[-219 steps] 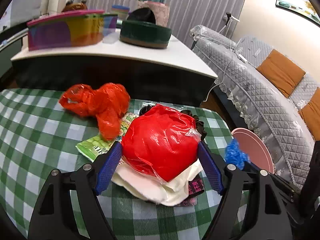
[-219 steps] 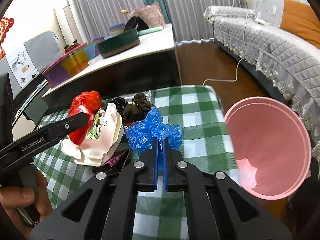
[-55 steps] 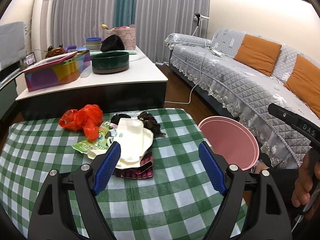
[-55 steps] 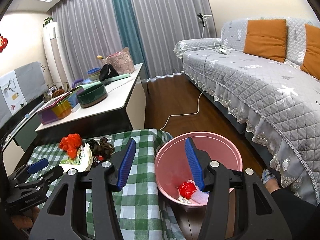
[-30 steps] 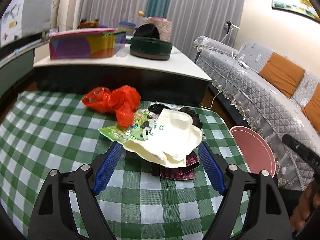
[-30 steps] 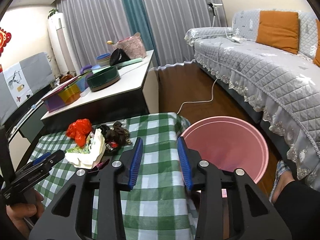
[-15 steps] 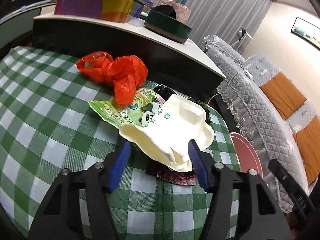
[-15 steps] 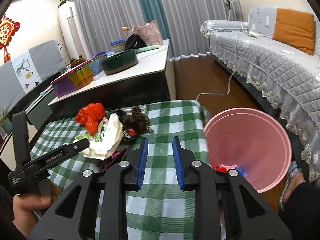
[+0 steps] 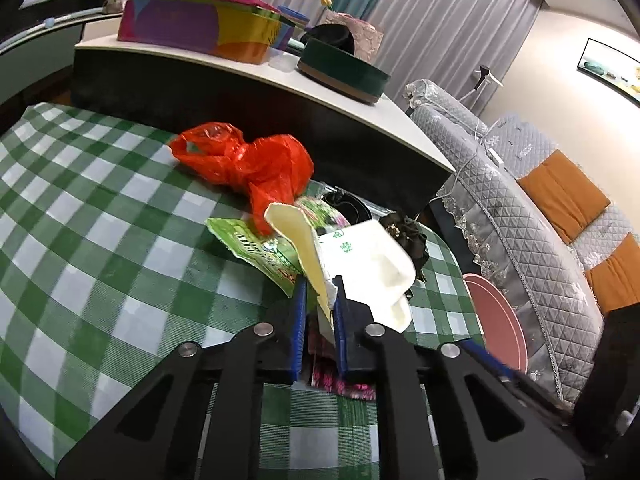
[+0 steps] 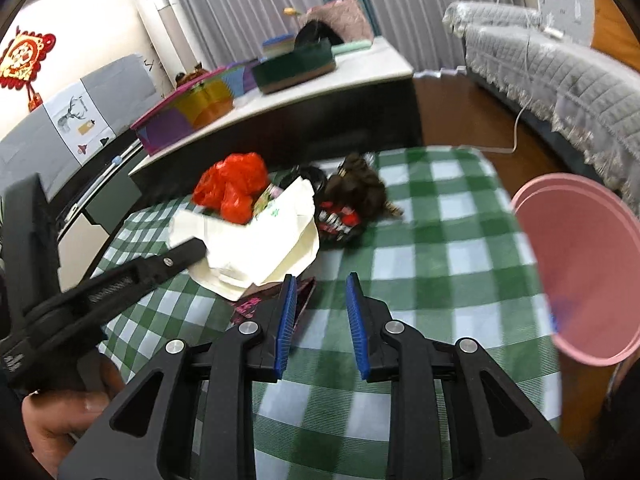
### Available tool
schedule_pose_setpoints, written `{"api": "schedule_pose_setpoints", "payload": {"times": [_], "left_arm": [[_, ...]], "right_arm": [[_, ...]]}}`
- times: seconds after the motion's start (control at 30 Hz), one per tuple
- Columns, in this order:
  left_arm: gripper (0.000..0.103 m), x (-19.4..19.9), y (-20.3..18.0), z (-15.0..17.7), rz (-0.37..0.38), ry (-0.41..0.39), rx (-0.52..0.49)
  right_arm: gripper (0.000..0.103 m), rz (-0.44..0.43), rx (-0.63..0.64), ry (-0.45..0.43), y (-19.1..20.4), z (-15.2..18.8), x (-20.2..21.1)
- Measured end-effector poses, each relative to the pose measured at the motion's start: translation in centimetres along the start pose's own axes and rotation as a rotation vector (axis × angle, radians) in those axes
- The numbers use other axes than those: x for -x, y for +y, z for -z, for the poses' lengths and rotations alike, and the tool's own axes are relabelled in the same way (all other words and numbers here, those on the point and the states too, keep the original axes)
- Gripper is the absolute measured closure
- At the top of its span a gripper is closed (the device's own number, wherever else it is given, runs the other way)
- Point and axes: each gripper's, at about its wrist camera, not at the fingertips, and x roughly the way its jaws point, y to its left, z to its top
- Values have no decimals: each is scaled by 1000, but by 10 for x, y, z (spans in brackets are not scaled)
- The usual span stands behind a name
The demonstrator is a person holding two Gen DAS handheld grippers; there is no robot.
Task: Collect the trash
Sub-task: 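Grasp the white foam tray with the left tool while the right tool grasps the pink wrapper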
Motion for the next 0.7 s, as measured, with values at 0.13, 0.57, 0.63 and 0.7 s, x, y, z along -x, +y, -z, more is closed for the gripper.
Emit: {"api": "schedule_pose_setpoints", "payload": {"times": [0.13, 0.57, 0.63, 0.7], "left_arm": [[96, 4, 4, -3, -4, -11, -16], [96, 10, 10, -8, -27, -33, -44], [96, 10, 11, -8, -32, -34, -46], [96, 11, 11, -9, -36, -37, -50]], "right_arm": [[72, -48, -35, 46, 3, 4, -15], [73, -84, -13, 119, 26, 8, -36], [82, -82, 0, 123, 29, 9, -36], [89, -88, 9, 122, 31, 8, -34]]}}
